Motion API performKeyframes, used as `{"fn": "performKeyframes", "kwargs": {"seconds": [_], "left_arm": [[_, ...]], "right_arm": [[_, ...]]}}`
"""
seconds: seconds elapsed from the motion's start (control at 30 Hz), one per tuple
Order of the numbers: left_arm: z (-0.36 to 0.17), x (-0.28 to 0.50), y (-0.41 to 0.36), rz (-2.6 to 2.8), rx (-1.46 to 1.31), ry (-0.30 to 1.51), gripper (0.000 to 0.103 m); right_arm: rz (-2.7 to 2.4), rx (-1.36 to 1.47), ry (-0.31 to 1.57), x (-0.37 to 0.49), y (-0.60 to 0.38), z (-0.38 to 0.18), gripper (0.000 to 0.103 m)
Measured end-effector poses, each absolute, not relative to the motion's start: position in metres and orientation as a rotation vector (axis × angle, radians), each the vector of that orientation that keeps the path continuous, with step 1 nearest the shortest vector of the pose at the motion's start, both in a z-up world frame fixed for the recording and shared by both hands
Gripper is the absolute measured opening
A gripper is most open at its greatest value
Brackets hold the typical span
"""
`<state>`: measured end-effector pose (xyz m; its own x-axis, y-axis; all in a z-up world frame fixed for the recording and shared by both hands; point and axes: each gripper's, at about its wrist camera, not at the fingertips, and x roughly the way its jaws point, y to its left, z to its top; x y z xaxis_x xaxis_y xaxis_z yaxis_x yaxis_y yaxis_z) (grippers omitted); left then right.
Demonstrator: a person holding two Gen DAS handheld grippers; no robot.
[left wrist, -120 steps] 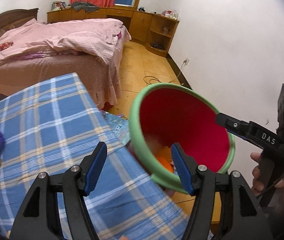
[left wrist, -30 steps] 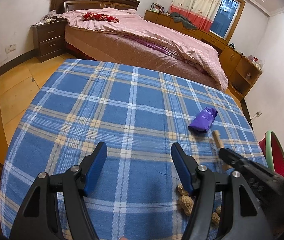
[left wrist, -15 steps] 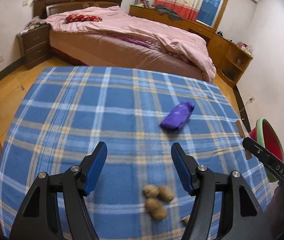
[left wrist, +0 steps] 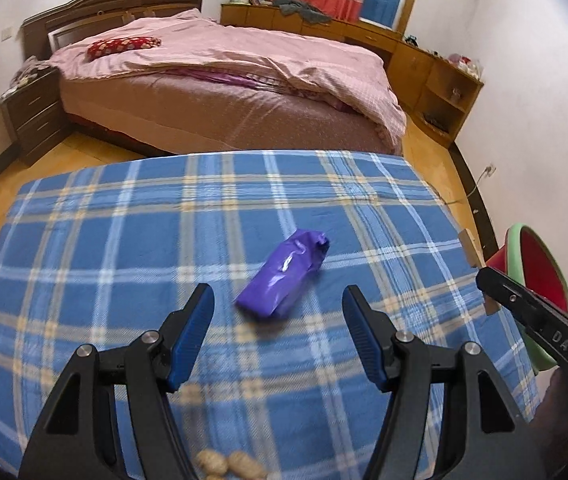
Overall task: Collect trash
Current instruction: 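Grasp the wooden stick with the right tool while the left tool grasps the purple plastic bag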
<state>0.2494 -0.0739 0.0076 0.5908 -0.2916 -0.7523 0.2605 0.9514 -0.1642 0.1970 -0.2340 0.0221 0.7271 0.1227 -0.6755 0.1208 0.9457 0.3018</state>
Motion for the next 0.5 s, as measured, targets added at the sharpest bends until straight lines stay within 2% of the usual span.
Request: {"fn": "performKeyframes", "kwargs": {"seconds": [0.27, 0.5], "left_arm": [[-0.009, 0.267, -0.092, -0.318, 0.001, 0.923, 0.066], [-0.022, 0.274, -0.093, -0.303, -0.006, 0.958, 0.050]], "right_arm": [[0.015, 0.370, 0.756, 0.201, -0.244, 0.018, 0.011], [0.021, 0.393, 0.772, 0.201, -0.247, 0.013, 0.011]]}}
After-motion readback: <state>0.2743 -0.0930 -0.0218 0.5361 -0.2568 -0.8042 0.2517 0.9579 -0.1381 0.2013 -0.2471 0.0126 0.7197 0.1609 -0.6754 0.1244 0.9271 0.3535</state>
